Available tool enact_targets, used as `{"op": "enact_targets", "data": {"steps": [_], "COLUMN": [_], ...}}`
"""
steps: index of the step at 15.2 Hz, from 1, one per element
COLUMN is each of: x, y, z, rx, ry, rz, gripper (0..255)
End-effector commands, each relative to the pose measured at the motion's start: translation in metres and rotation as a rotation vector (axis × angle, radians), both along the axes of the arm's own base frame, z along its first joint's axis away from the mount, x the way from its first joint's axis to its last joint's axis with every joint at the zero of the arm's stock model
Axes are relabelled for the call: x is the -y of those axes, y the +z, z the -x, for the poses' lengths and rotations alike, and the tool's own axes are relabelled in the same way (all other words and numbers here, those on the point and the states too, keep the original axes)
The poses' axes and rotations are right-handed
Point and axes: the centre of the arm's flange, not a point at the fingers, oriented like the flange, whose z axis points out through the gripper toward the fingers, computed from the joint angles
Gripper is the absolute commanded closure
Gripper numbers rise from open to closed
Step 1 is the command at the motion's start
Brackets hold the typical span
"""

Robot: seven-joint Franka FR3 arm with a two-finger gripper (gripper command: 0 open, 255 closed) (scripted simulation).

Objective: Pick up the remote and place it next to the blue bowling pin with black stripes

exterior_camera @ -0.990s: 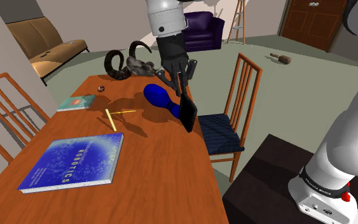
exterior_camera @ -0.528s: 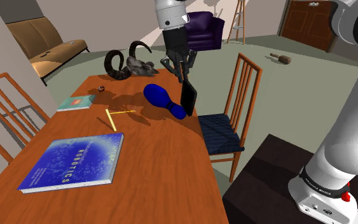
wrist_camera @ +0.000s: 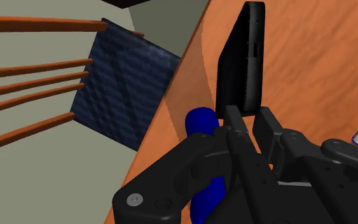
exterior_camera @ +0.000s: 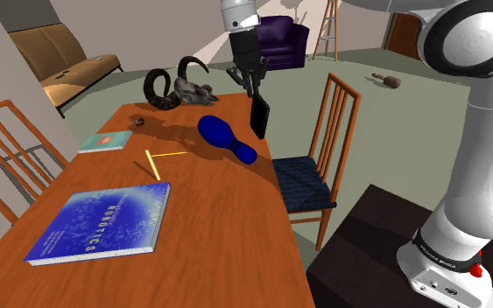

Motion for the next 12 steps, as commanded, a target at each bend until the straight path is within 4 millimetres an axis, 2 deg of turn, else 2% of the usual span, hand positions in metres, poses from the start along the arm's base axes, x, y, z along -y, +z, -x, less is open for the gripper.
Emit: {"op": "enact_targets", "data": {"steps": [1,2,12], "x": [0.02,0.033,0.033], "y": [0.0,0.0,-0.053], "z": [-0.019,-0.029,-0.029], "rx": [0.001,0.001,0.001], "ry": [0.001,0.001,0.001], "rz": [0.0,0.0,0.0], "gripper": [255,255,255]}}
